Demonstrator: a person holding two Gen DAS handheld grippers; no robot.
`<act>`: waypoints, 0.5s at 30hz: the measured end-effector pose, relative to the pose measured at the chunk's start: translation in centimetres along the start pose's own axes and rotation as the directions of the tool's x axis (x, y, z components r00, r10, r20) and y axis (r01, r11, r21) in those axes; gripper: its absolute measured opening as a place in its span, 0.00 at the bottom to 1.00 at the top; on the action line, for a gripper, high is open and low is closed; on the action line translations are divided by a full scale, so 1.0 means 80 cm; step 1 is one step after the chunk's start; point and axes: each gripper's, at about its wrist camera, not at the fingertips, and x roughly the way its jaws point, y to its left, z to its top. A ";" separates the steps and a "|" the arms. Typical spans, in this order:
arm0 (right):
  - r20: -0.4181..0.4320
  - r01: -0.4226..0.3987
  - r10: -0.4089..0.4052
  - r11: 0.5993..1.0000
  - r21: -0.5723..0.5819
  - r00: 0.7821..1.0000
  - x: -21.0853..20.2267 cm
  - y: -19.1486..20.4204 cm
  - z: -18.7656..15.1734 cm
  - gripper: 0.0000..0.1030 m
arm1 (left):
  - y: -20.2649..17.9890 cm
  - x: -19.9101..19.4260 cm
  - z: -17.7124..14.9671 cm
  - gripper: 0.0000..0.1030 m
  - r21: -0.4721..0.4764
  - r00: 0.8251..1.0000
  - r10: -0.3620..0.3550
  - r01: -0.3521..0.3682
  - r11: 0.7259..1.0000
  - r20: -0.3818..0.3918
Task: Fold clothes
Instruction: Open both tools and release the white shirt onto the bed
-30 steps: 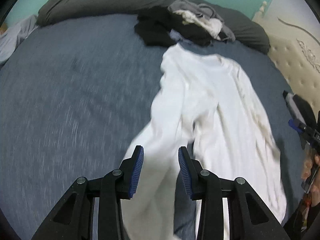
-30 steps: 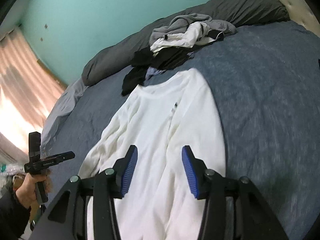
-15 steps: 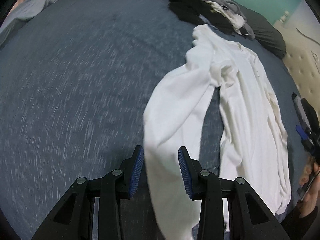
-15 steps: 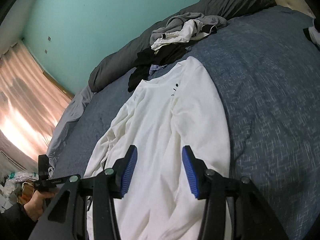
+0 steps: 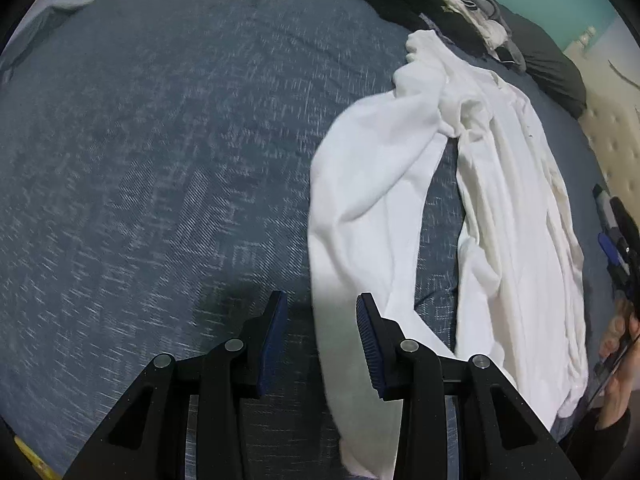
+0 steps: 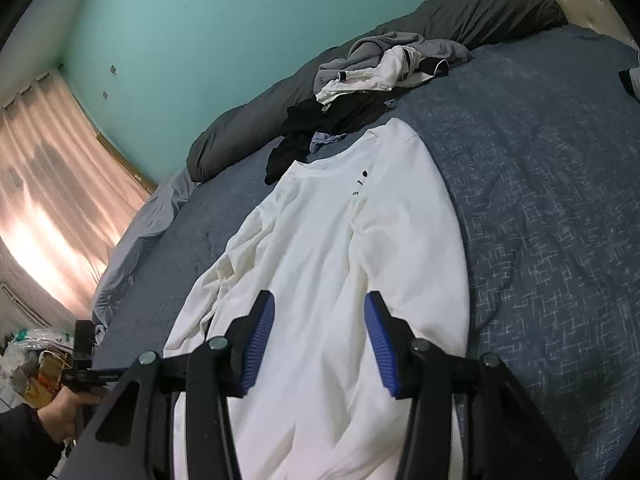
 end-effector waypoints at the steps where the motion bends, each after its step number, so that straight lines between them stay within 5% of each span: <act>1: 0.002 0.000 0.000 1.000 0.006 1.000 0.000 -0.002 0.000 0.46 | 0.000 0.003 -0.001 0.38 -0.011 1.000 -0.006 0.006 1.000 -0.006; 7: 0.007 0.013 -0.013 1.000 0.026 1.000 0.001 -0.011 0.001 0.46 | -0.015 0.016 -0.011 0.38 0.002 0.999 -0.021 0.021 1.000 -0.030; 15: 0.016 0.006 -0.006 0.999 0.054 1.000 -0.001 -0.019 0.004 0.46 | -0.032 0.005 -0.011 0.07 0.040 1.000 -0.015 0.015 0.999 0.006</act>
